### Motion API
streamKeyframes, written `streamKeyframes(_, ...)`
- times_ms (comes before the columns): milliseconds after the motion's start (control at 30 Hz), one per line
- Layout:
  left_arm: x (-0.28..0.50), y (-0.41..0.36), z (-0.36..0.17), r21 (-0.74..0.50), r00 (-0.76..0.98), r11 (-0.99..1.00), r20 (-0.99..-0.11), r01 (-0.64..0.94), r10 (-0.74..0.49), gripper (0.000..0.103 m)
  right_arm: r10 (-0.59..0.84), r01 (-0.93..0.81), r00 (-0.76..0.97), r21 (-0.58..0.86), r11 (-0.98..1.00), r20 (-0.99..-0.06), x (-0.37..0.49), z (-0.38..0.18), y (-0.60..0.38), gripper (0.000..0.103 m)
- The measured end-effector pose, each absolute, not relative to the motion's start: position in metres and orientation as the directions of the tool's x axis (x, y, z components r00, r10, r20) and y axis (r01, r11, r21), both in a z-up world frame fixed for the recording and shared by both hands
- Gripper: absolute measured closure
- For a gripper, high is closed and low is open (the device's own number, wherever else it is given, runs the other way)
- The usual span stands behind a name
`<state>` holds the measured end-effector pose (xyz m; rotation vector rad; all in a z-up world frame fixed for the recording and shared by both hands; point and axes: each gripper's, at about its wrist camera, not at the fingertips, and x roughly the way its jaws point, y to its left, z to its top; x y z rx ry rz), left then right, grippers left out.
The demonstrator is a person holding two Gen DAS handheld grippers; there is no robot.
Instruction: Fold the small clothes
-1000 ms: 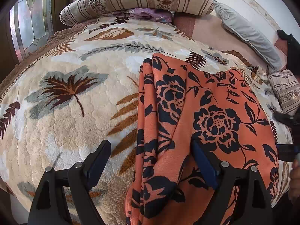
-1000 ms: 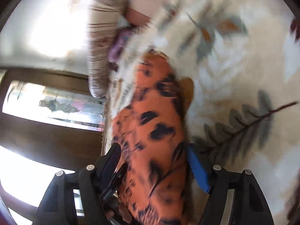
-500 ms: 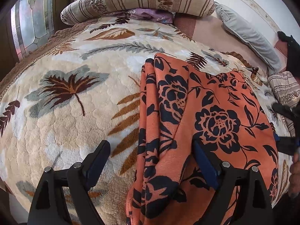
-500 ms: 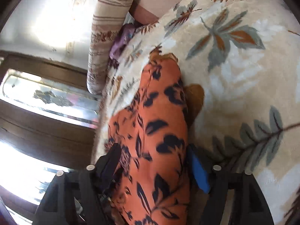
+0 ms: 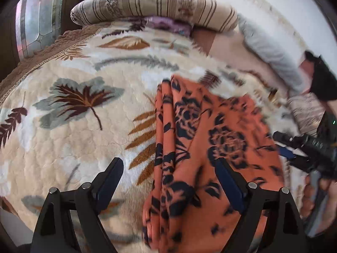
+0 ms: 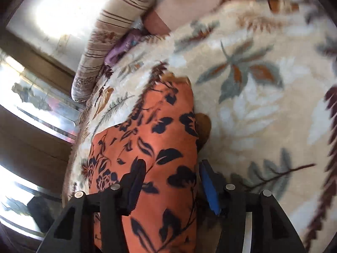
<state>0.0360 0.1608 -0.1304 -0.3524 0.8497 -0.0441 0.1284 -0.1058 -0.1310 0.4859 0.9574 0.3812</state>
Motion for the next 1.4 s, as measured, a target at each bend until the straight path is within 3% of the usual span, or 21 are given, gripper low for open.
streamKeyframes(100, 0.019, 0.168, -0.139, -0.390, 0.610, 0.913, -0.753, -0.115, -0.245, 0.016, 0.543, -0.185, 0.562, 0.545, 0.818, -0.624, 0.101, -0.104, -0.105, 0.047)
streamKeyframes(167, 0.020, 0.173, -0.169, -0.404, 0.509, 0.900, -0.816, -0.163, -0.274, 0.036, 0.590, -0.233, 0.546, 0.568, 0.789, -0.595, 0.082, -0.099, -0.093, 0.047)
streamKeyframes(233, 0.016, 0.179, -0.165, -0.434, 0.534, 0.883, -0.796, -0.177, -0.284, 0.039, 0.627, -0.273, 0.503, 0.579, 0.768, -0.595, 0.065, -0.102, -0.087, 0.047)
streamKeyframes(367, 0.016, 0.182, -0.141, -0.471, 0.580, 0.866, -0.758, -0.170, -0.298, 0.040, 0.632, -0.252, 0.377, 0.581, 0.774, -0.677, 0.062, -0.137, -0.073, 0.046)
streamKeyframes(533, 0.054, 0.185, -0.111, -0.472, 0.616, 0.870, -0.730, -0.141, -0.295, 0.038, 0.677, -0.240, 0.371, 0.638, 0.731, -0.636, 0.056, -0.147, -0.087, 0.046)
streamKeyframes(667, 0.115, 0.184, -0.124, -0.512, 0.563, 0.848, -0.745, -0.139, -0.358, 0.038, 0.687, -0.249, 0.369, 0.645, 0.722, -0.626, 0.051, -0.149, -0.096, 0.046)
streamKeyframes(700, 0.131, 0.183, -0.131, -0.488, 0.544, 0.862, -0.764, -0.136, -0.347, 0.041, 0.687, -0.254, 0.371, 0.644, 0.722, -0.624, 0.050, -0.150, -0.096, 0.046)
streamKeyframes(767, 0.150, 0.186, -0.152, -0.475, 0.476, 0.859, -0.810, -0.191, -0.342, 0.061, 0.698, -0.255, 0.369, 0.655, 0.711, -0.614, 0.050, -0.152, -0.098, 0.046)
streamKeyframes(800, 0.155, 0.190, -0.159, -0.524, 0.461, 0.826, -0.797, -0.206, -0.391, 0.062, 0.706, -0.254, 0.364, 0.665, 0.702, -0.607, 0.050, -0.153, -0.101, 0.046)
streamKeyframes(933, 0.152, 0.189, -0.148, -0.502, 0.513, 0.846, -0.781, -0.179, -0.355, 0.062, 0.741, -0.243, 0.340, 0.707, 0.665, -0.580, 0.052, -0.159, -0.113, 0.046)
streamKeyframes(1033, 0.162, 0.189, -0.160, -0.494, 0.491, 0.850, -0.795, -0.185, -0.355, 0.052, 0.749, -0.243, 0.334, 0.716, 0.655, -0.572, 0.054, -0.162, -0.114, 0.046)
streamKeyframes(1133, 0.161, 0.194, -0.155, -0.511, 0.498, 0.835, -0.788, -0.202, -0.362, 0.052, 0.752, -0.244, 0.329, 0.717, 0.652, -0.572, 0.054, -0.162, -0.116, 0.046)
streamKeyframes(1267, 0.131, 0.186, -0.123, -0.426, 0.543, 0.891, -0.791, -0.157, -0.282, 0.052, 0.747, -0.231, 0.335, 0.718, 0.656, -0.575, 0.053, -0.160, -0.116, 0.046)
streamKeyframes(1333, 0.106, 0.177, -0.107, -0.391, 0.559, 0.909, -0.790, -0.143, -0.252, 0.045, 0.737, -0.232, 0.345, 0.708, 0.667, -0.581, 0.051, -0.158, -0.116, 0.046)
streamKeyframes(1400, 0.077, 0.167, -0.095, -0.361, 0.585, 0.923, -0.780, -0.132, -0.221, 0.025, 0.725, -0.231, 0.352, 0.696, 0.680, -0.591, 0.049, -0.156, -0.113, 0.046)
